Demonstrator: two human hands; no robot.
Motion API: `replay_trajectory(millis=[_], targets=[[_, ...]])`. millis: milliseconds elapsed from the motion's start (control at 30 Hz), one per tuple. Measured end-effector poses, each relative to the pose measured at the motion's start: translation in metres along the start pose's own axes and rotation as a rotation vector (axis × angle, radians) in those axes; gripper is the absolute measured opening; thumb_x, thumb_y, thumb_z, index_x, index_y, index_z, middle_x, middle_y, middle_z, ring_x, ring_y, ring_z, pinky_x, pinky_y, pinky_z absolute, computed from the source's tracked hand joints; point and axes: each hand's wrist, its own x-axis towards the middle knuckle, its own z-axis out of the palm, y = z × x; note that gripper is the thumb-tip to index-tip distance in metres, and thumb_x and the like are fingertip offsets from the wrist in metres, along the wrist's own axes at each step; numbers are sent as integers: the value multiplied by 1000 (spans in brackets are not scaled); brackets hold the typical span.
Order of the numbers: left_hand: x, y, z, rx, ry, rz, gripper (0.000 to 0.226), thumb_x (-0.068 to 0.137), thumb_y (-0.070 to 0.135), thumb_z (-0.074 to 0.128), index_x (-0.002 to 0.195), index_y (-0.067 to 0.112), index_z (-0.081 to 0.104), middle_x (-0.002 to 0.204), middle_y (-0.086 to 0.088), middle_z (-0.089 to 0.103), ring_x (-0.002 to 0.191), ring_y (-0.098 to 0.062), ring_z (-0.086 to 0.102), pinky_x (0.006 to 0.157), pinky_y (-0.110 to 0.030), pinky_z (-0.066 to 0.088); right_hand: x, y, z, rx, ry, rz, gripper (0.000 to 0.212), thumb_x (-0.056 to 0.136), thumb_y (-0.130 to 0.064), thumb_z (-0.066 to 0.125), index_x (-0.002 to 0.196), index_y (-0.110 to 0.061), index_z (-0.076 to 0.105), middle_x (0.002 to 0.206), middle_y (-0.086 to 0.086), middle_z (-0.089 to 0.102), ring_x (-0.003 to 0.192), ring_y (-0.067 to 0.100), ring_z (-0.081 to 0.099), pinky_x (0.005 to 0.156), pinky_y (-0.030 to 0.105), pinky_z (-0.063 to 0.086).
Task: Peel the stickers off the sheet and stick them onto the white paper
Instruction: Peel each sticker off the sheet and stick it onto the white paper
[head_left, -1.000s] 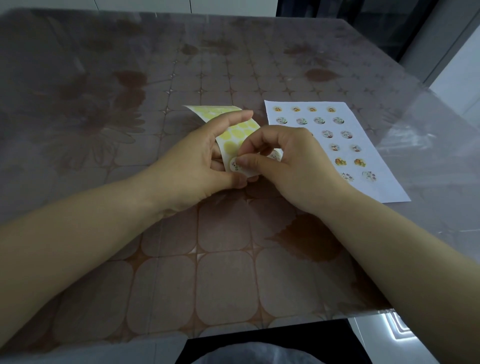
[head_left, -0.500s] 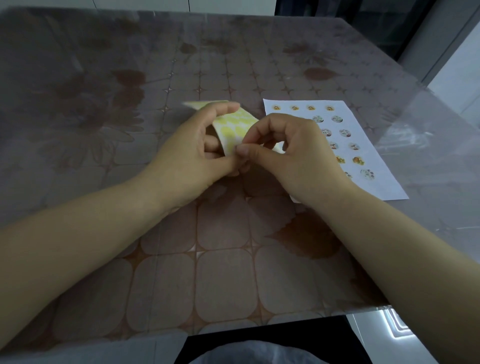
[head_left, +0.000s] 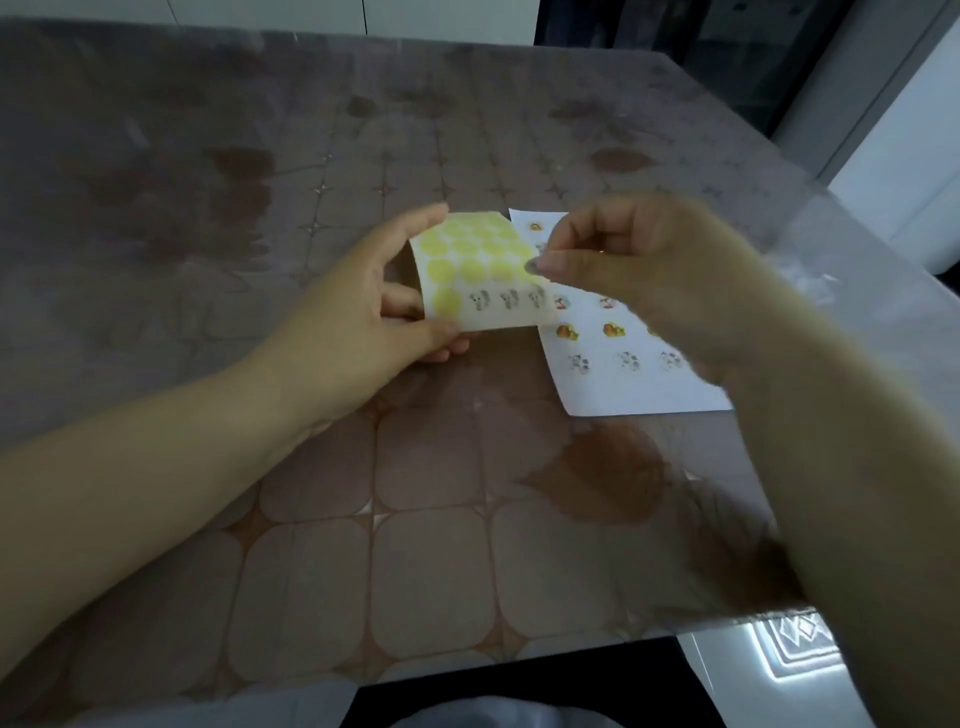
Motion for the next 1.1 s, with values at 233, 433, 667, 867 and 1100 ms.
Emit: replay_trajectory(millis=[233,433,667,867,1100], targets=[[1,-1,0,-37,-12,29,76,86,-8,58,142,36,31,79,-4,75,80,-14,73,68,-19,56,-25,10,-32,-209,-232,207,8,67,-34,76,71,-28,72,65,-13,67,55,-5,51,58,14,39],[-1,1,0,-22,-17,28,74,86,-9,58,142,33,32,80,-7,74,78,-15,73,67,-18,56,-32,27,-13,-101,-158,254,8,69,-26,78,71,-22,72,66,-9,68,64,-1,57,62,15,40],[-1,1,0,-18,-13,9,72,87,-8,57,142,30,33,80,-10,74,78,-16,73,68,-18,56,-30,30,-7,-108,-87,230,7,71,-24,77,70,-20,72,50,-19,58,52,-7,50,52,10,34],[-1,0,-1,-19,-19,6,67,87,-9,57,138,30,38,78,-13,73,79,-18,73,68,-19,56,-31,31,-3,-74,-67,196,8,71,-20,78,68,-19,71,44,-18,54,46,-5,47,47,4,32],[-1,1,-1,-22,-19,5,64,87,-9,57,135,30,40,80,-13,72,79,-18,73,70,-20,57,-34,30,2,-151,-25,222,14,69,-20,80,73,-19,67,62,-5,62,57,7,52,62,25,44]])
